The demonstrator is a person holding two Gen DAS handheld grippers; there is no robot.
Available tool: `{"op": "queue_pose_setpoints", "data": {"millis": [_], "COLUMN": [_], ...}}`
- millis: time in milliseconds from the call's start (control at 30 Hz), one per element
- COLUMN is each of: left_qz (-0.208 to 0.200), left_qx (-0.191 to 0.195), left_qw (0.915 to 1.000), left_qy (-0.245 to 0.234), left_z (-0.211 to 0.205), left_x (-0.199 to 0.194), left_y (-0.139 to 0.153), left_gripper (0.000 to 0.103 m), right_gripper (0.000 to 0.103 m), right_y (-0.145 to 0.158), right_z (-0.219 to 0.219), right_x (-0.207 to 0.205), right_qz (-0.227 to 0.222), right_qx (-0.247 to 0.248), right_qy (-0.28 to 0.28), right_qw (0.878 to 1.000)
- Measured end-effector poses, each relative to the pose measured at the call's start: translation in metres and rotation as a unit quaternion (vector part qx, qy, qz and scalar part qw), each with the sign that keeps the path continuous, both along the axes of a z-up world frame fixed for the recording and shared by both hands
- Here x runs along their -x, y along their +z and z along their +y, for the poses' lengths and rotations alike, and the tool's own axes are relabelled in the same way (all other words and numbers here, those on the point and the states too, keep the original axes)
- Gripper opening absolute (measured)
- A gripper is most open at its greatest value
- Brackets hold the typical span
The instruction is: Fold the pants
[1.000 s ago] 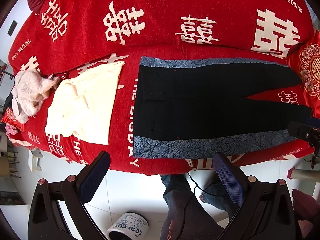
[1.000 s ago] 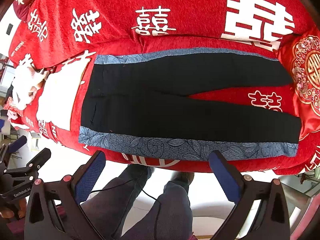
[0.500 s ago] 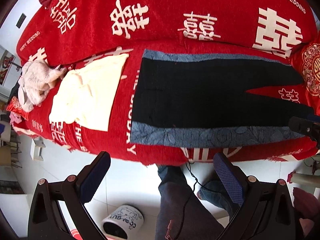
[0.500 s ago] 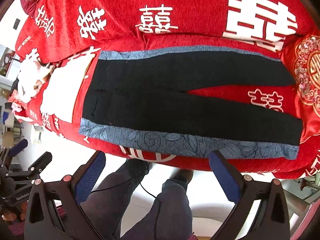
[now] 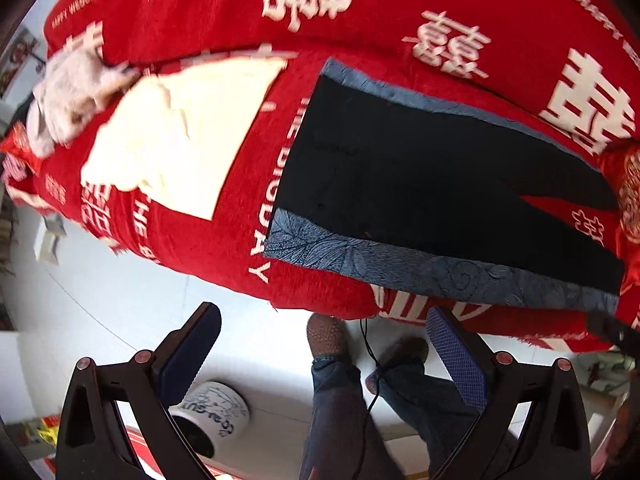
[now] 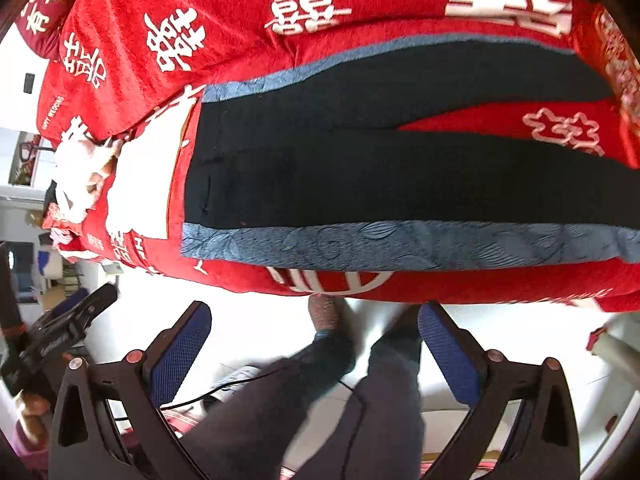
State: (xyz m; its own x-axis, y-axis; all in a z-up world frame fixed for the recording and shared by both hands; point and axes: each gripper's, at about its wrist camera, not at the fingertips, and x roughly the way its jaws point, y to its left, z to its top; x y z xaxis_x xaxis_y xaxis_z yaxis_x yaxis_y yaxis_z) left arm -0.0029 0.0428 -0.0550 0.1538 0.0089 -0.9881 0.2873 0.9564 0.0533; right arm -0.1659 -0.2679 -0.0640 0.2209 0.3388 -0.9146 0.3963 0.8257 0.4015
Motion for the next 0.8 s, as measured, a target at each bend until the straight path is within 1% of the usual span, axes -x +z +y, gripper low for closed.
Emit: {"op": "queue_pose_setpoints", "data": {"millis": [33,67,100,167,233,267,400,433,467,500,533,600,700,767,800], "left_qz": [0.009,0.025,0.031,0.04,0.05,0.055,0.068,0.071,0.072,0.072,0.073,0.072,0.071,0.072,0.074], "left_qx": [0.001,0.007,0.013,0.027,0.036,0.044,0.098,0.11,0.124,0.134,0.146,0.167,0.186,0.193,0.196], "left_qw": [0.9999,0.9995,0.9992,0.9981,0.997,0.9961,0.989,0.9867,0.9842,0.9823,0.9796,0.9757,0.9737,0.9728,0.9722], "left_qy": [0.005,0.017,0.023,0.038,0.047,0.053,0.087,0.096,0.104,0.11,0.117,0.122,0.111,0.106,0.105], "left_z": [0.003,0.01,0.013,0.025,0.035,0.039,0.058,0.06,0.063,0.065,0.067,0.069,0.069,0.068,0.068], "left_x": [-0.004,-0.01,-0.013,-0.02,-0.025,-0.028,-0.038,-0.04,-0.043,-0.045,-0.046,-0.048,-0.049,-0.049,-0.048], "left_y": [-0.009,-0.024,-0.032,-0.057,-0.08,-0.09,-0.131,-0.14,-0.148,-0.154,-0.16,-0.171,-0.185,-0.19,-0.193], "left_gripper": [0.103,0.103,0.103,0.103,0.103,0.103,0.103,0.103,0.103,0.103,0.103,0.103,0.103,0.103,0.103], "right_gripper": [0.103,0.103,0.103,0.103,0.103,0.103,0.102,0.1,0.099,0.094,0.088,0.083,0.081,0.078,0.074], "right_y": [-0.008,-0.016,-0.025,-0.051,-0.078,-0.087,-0.135,-0.152,-0.163,-0.175,-0.187,-0.212,-0.233,-0.238,-0.239], "right_z": [0.005,0.009,0.013,0.028,0.043,0.049,0.074,0.081,0.085,0.089,0.093,0.1,0.103,0.1,0.096], "right_x": [-0.002,-0.004,-0.006,-0.013,-0.021,-0.024,-0.04,-0.044,-0.047,-0.049,-0.051,-0.053,-0.051,-0.047,-0.046], "right_qz": [0.004,0.008,0.01,0.014,0.018,0.016,0.01,0.009,0.01,0.01,0.01,0.013,0.001,-0.012,-0.02], "right_qx": [-0.013,-0.028,-0.047,-0.095,-0.127,-0.14,-0.208,-0.229,-0.241,-0.256,-0.271,-0.29,-0.298,-0.303,-0.309], "right_qy": [-0.005,-0.012,-0.017,-0.022,-0.024,-0.025,-0.045,-0.056,-0.063,-0.069,-0.076,-0.089,-0.109,-0.127,-0.138], "right_qw": [1.0,1.0,0.999,0.995,0.992,0.99,0.977,0.972,0.968,0.964,0.96,0.953,0.948,0.944,0.941]}}
